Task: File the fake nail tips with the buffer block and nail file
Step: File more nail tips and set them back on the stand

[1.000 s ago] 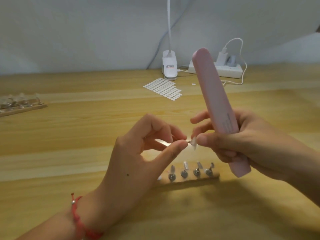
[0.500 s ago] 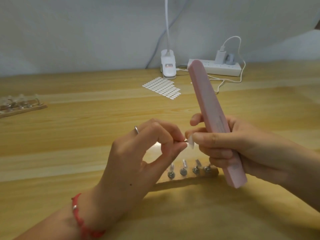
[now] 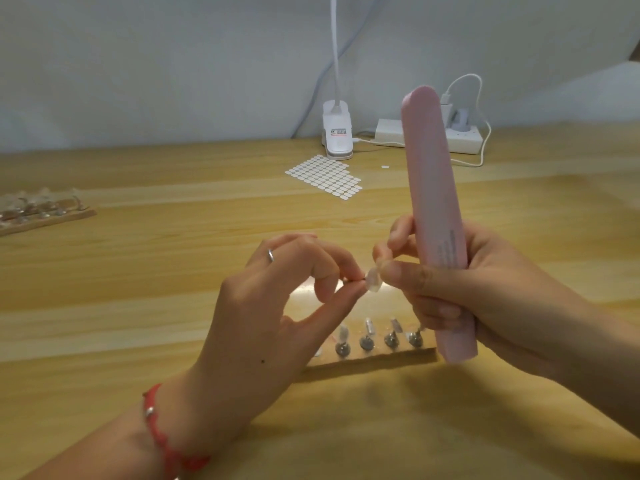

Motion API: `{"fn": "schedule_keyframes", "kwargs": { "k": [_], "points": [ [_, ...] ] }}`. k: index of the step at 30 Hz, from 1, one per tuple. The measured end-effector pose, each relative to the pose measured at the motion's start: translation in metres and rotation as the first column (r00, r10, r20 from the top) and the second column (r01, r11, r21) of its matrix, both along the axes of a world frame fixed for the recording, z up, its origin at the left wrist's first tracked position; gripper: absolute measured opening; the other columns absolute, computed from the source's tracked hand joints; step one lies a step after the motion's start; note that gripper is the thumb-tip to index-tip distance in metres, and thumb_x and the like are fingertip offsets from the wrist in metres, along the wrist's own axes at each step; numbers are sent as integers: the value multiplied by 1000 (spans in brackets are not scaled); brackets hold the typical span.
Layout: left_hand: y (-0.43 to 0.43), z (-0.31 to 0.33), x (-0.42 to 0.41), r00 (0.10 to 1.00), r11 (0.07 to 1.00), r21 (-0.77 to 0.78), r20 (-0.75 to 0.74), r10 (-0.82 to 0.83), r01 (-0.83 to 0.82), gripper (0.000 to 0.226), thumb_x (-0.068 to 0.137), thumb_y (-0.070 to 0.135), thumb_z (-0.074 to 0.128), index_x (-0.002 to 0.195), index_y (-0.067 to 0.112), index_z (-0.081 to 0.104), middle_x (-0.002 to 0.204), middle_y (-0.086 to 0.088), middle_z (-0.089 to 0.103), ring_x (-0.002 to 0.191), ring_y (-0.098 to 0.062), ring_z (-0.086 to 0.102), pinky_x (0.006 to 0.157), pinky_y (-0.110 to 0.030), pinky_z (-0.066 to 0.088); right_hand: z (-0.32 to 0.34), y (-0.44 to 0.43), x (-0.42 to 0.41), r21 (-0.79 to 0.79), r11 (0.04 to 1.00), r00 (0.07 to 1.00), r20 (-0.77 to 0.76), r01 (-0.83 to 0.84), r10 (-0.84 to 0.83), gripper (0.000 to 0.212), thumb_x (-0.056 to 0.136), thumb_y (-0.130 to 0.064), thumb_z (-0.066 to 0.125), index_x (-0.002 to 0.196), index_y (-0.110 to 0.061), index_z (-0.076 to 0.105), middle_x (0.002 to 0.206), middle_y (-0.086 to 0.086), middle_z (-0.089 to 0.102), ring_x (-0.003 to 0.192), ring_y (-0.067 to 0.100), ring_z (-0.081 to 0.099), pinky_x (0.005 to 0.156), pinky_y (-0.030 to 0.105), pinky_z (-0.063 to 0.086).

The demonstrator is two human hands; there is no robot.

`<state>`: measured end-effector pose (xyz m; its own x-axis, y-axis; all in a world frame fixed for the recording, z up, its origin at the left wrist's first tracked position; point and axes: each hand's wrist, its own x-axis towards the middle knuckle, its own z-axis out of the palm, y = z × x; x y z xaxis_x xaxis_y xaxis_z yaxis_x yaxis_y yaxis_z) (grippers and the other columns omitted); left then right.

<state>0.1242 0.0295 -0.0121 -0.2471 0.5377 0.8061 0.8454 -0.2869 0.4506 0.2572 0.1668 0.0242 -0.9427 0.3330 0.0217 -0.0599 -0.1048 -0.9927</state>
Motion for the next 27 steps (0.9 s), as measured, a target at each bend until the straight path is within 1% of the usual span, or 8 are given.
{"fn": "schedule_keyframes", "kwargs": {
  "k": [5, 13, 17, 20, 22, 24, 25, 27],
  "points": [
    [-1, 1, -2, 1000, 1000, -20, -2, -22, 22, 29, 84, 15, 70, 77, 22, 43, 89, 10, 66, 87, -13, 64, 91, -33, 48, 0, 1, 0, 4, 1000, 999, 36, 11, -11, 15, 69, -14, 76, 76, -25, 69, 79, 2, 60, 38, 7, 37, 40, 19, 33],
    [-2, 1, -2, 998, 998, -20, -10, -55, 55, 32, 85, 13, 70, 76, 23, 41, 88, 6, 68, 88, -16, 66, 84, -33, 49, 1, 0, 0, 18, 1000, 998, 68, -10, 8, 15, 69, -13, 77, 74, -24, 69, 82, 5, 59, 38, 7, 38, 40, 19, 34],
    [-2, 1, -3, 997, 999, -40, -73, -38, 36, 30, 85, 14, 70, 76, 23, 42, 87, 9, 68, 81, -7, 64, 86, -31, 45, 1, -2, 1, 89, 996, 997, 78, 3, -10, 21, 68, -15, 88, 74, -24, 70, 75, 4, 59, 39, 9, 40, 40, 20, 36],
    [-3, 3, -2, 996, 999, -35, -88, 4, -7, 33, 84, 18, 70, 73, 23, 39, 88, 14, 67, 81, 3, 61, 91, -33, 41, 3, -1, 2, 154, 987, 996, 69, 39, -50, 18, 65, -20, 87, 74, -24, 71, 74, 6, 60, 40, 10, 41, 41, 20, 38],
    [-3, 4, 1, 997, 999, -16, -58, 49, -50, 35, 82, 22, 71, 72, 22, 38, 90, 19, 67, 87, 2, 60, 93, -40, 38, 5, 1, 3, 136, 990, 996, 66, 46, -56, 24, 64, -20, 92, 78, -25, 73, 79, 9, 64, 40, 9, 41, 40, 20, 37],
    [-3, 7, 4, 995, 996, 1, -47, 89, -89, 34, 82, 27, 72, 73, 22, 39, 90, 23, 66, 93, -4, 58, 92, -44, 36, 7, 3, 4, 90, 996, 997, 75, 13, -19, 31, 62, -26, 93, 86, -26, 74, 86, 12, 69, 38, 7, 40, 38, 19, 36],
    [-3, 8, 6, 994, 995, 8, -50, 98, -98, 34, 81, 30, 71, 74, 24, 38, 90, 25, 66, 95, -5, 56, 90, -43, 35, 8, 3, 4, 66, 998, 996, 88, -18, 12, 37, 61, -26, 94, 91, -27, 73, 84, 11, 70, 36, 5, 39, 37, 18, 36],
    [-3, 10, 8, 994, 995, 16, -52, 95, -94, 33, 81, 33, 69, 74, 26, 37, 91, 28, 64, 97, -1, 52, 88, -40, 35, 9, 1, 6, 13, 996, 990, 112, -91, 89, 42, 67, -25, 88, 104, -25, 68, 68, 0, 69, 33, 3, 38, 36, 15, 35]
  ]
}}
